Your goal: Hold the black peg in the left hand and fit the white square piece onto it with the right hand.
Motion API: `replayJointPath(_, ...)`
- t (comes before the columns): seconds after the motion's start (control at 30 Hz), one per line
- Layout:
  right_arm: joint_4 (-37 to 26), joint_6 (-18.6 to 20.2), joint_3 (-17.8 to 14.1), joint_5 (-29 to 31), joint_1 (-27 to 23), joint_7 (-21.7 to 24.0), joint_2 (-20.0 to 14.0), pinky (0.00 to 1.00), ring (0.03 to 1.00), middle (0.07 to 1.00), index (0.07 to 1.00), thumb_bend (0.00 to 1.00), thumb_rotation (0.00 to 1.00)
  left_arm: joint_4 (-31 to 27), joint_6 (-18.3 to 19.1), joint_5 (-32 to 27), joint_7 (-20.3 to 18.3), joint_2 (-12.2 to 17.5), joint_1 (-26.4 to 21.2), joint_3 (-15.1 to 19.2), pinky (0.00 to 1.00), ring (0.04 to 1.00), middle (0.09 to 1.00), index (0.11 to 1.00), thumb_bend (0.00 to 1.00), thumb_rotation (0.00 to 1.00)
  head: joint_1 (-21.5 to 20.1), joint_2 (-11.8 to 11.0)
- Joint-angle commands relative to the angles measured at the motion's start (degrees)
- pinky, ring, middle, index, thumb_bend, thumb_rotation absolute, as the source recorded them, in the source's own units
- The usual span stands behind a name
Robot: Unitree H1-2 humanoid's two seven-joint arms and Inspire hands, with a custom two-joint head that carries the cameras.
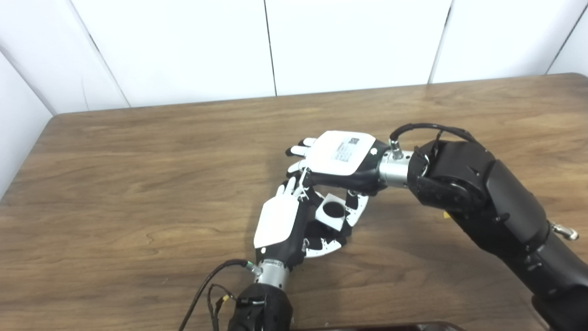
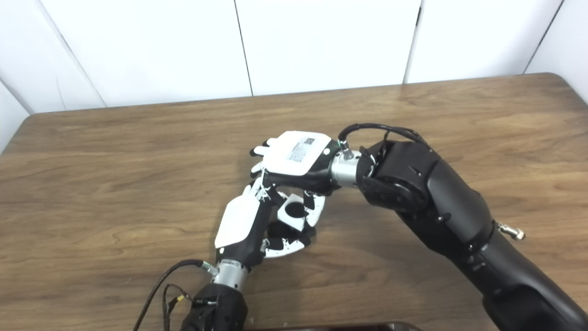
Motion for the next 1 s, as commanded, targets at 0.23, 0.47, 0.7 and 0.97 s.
replayJointPath(0.23, 1.1, 0.2, -0.8, -0.5, -0.8, -0.3, -0.7, 0.99, 1.000, 0.898, 0.647, 0.98, 0.29, 1.1, 1.9, 2.6, -0.6, 0.1, 1.0, -0.6, 1.00, 0.990, 0.888, 0.494, 0.52, 0.08, 0.5, 0.3)
replayJointPath(0.47, 1.3, 0.7, -1.3, -0.8, -0.7, -0.5, -0.7, 1.00, 1.000, 0.892, 0.658, 0.99, 0.27, 0.5, 2.3, 3.4, -0.8, 0.5, 1.2, -0.6, 1.00, 0.985, 0.890, 0.704, 0.80, 0.29, 0.6, 0.3)
replayJointPath(0.7, 1.6, 0.4, -1.8, -0.9, -0.5, -1.1, -0.8, 1.00, 1.000, 0.890, 0.659, 1.00, 0.28, -0.2, 2.6, 3.8, -1.6, 0.6, 1.4, -0.5, 1.00, 0.987, 0.896, 0.743, 0.81, 0.31, 0.6, 0.6)
replayJointPath(0.97, 2.2, 0.4, -2.4, -0.8, -0.2, -1.4, -0.7, 1.00, 1.000, 0.889, 0.651, 0.99, 0.25, -0.5, 3.0, 3.7, -1.6, 0.6, 1.5, -0.6, 1.00, 0.983, 0.904, 0.788, 0.82, 0.31, 0.8, 0.7)
